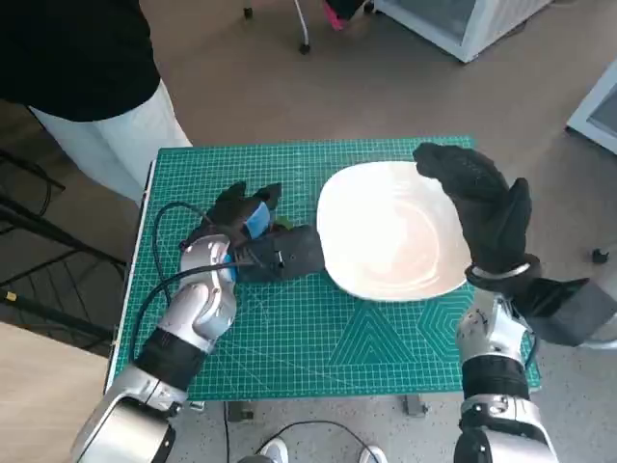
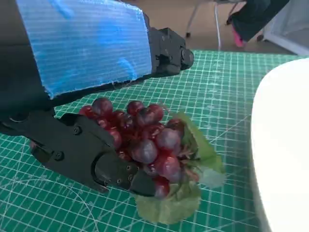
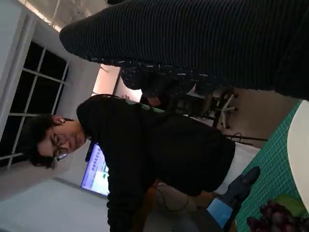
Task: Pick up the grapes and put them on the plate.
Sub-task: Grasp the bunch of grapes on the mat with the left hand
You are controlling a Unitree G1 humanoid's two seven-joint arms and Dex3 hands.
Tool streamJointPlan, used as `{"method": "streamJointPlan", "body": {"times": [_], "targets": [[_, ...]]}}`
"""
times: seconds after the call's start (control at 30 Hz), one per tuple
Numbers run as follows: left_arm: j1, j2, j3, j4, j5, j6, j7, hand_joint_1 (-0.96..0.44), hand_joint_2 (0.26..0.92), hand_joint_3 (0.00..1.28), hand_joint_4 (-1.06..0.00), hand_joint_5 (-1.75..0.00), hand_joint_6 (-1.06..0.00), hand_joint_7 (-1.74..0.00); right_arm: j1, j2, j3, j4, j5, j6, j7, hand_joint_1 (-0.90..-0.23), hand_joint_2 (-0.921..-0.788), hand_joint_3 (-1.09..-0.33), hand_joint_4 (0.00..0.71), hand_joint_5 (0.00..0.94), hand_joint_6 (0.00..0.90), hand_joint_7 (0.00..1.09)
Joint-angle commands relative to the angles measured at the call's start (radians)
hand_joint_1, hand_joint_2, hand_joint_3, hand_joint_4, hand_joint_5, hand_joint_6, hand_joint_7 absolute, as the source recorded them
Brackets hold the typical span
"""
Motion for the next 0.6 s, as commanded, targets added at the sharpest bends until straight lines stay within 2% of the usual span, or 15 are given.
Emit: {"method": "streamJointPlan", "body": {"times": [0.03, 0.6], "targets": [[-0.035, -0.004, -0.017, 0.05, -0.019, -0.01, 0.014, -0.37, 0.726, 0.0, 0.0, 0.0, -0.17, -0.01, 0.011, 0.0, -0.004, 0.019, -0.003, 0.004, 0.006, -0.579, -0.921, -0.592, 0.341, 0.0, 0.431, 0.0], [-0.075, -0.005, -0.037, 0.156, -0.064, -0.02, 0.026, -0.37, 0.727, 0.0, -0.01, 0.0, -0.17, 0.0, 0.014, -0.001, -0.009, 0.02, 0.0, 0.003, 0.009, -0.579, -0.921, -0.589, 0.342, 0.001, 0.433, 0.0]]}}
